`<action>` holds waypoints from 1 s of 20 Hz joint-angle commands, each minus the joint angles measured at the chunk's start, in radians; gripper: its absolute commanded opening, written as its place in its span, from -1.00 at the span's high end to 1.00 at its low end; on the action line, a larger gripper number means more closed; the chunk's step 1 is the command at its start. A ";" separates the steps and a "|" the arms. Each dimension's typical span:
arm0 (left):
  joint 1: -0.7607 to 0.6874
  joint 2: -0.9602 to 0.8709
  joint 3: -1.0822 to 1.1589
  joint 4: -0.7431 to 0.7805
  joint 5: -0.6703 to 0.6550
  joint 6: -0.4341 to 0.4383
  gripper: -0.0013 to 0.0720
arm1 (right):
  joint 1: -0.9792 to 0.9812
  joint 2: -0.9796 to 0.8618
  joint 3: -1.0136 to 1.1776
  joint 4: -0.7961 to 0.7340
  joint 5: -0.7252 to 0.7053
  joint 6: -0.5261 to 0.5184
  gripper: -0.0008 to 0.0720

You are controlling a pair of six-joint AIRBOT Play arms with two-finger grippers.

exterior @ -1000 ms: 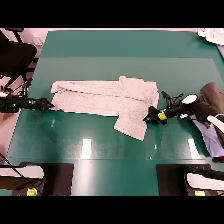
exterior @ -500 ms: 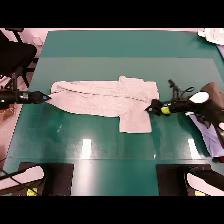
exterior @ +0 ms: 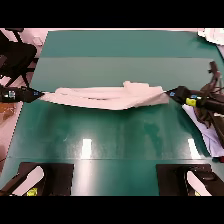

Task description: Fold the shirts.

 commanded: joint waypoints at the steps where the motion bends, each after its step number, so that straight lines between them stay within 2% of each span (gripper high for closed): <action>1: 0.000 0.025 0.001 0.005 -0.055 -0.019 0.90 | -0.070 0.060 0.001 0.001 0.014 0.000 0.94; 3: 0.000 0.025 0.001 0.005 -0.042 -0.025 0.90 | -0.080 0.020 0.001 0.002 0.025 -0.010 0.94; 7: -0.009 0.000 0.000 -0.007 0.079 0.009 0.90 | -0.043 -0.115 0.002 0.002 -0.021 -0.059 0.94; 12: -0.159 -0.131 -0.014 -0.005 0.260 0.081 0.90 | -0.033 -0.257 0.002 0.002 -0.061 -0.076 0.94; 15: -0.225 -0.212 -0.014 0.018 0.360 0.080 0.90 | -0.033 -0.311 0.002 0.002 -0.060 -0.105 0.94; 20: -0.231 -0.299 -0.014 0.097 0.458 0.073 0.90 | -0.053 -0.393 0.002 -0.001 -0.069 -0.135 0.94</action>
